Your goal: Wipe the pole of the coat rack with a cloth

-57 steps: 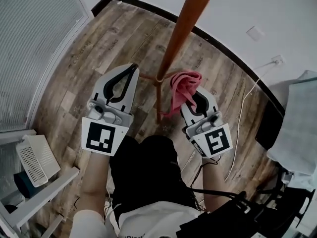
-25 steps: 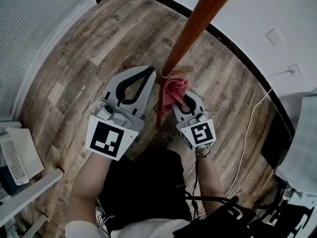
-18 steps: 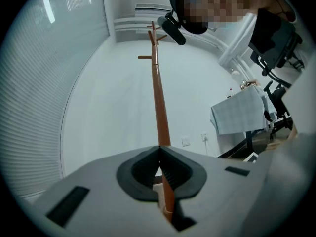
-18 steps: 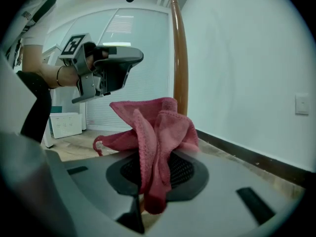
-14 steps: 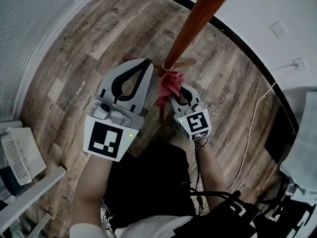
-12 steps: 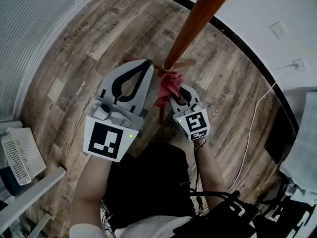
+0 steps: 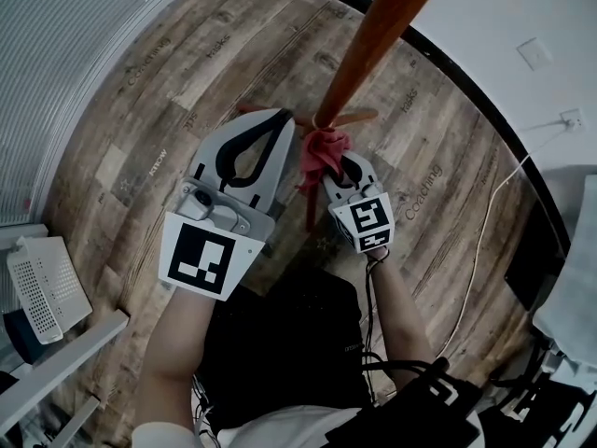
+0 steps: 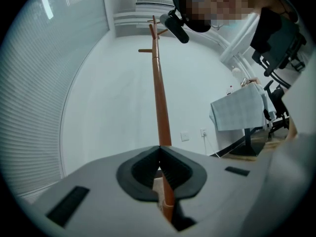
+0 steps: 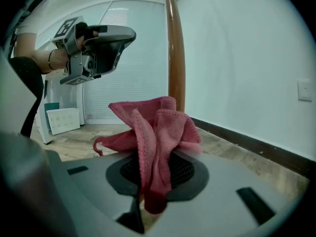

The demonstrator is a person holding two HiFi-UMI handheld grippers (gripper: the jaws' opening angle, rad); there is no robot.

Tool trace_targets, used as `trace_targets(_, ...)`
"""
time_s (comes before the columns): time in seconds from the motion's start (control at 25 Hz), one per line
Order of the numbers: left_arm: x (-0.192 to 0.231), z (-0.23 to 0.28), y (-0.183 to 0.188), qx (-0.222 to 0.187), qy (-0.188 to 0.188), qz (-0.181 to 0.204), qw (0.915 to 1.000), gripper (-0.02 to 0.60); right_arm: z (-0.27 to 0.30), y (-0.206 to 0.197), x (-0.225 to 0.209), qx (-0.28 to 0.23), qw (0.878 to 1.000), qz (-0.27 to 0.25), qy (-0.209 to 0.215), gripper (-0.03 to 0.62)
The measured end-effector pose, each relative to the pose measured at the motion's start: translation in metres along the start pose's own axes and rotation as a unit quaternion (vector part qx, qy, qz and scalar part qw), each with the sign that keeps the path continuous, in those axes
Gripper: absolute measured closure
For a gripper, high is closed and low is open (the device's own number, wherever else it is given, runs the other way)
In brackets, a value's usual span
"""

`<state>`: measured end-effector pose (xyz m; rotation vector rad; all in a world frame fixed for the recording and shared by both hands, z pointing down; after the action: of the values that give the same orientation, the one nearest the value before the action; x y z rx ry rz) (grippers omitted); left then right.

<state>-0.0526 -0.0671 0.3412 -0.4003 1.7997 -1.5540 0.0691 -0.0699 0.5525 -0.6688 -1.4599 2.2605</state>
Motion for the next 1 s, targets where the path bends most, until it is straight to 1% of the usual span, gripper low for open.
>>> trace_targets(0.16,0.000,0.000,0.000,0.002,-0.003,-0.005,1.0000,0.568,0.002,0.000,0.001,-0.001,1.000,0.001,0.002,0.500)
trace_targets(0.32,0.000,0.001,0.003,-0.002,-0.004,0.003,1.0000,0.568,0.001,-0.007,0.002,0.008,1.000,-0.004,0.006,0.500)
trace_targets(0.6,0.002,0.002,0.001,-0.002,-0.001,-0.006,1.0000,0.568,-0.004,-0.022,0.008,0.022,1.000,0.010,0.015,0.500)
trace_targets(0.76,0.001,0.004,0.002,-0.004,-0.002,-0.005,1.0000,0.568,-0.005,-0.030,0.012,0.032,0.999,0.016,0.028,0.500)
trace_targets(0.88,-0.001,0.004,0.001,-0.004,-0.004,-0.012,0.9999,0.568,-0.008,-0.039,0.015,0.039,0.999,0.020,0.032,0.500)
trace_targets(1.0,-0.002,0.005,-0.001,-0.001,-0.009,-0.008,0.9999,0.568,-0.010,-0.047,0.019,0.043,0.998,0.029,0.037,0.500)
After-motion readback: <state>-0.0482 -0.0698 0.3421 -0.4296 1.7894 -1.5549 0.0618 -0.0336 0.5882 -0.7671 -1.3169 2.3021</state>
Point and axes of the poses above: the fingertips, and each gripper's own axes: z forward along the fingers, x to its left, y out of its top, the point moved 5 cm from there along -z, backward along the fingers, and after that the axes turned 12 degrees about z, right-handed, at the moved point
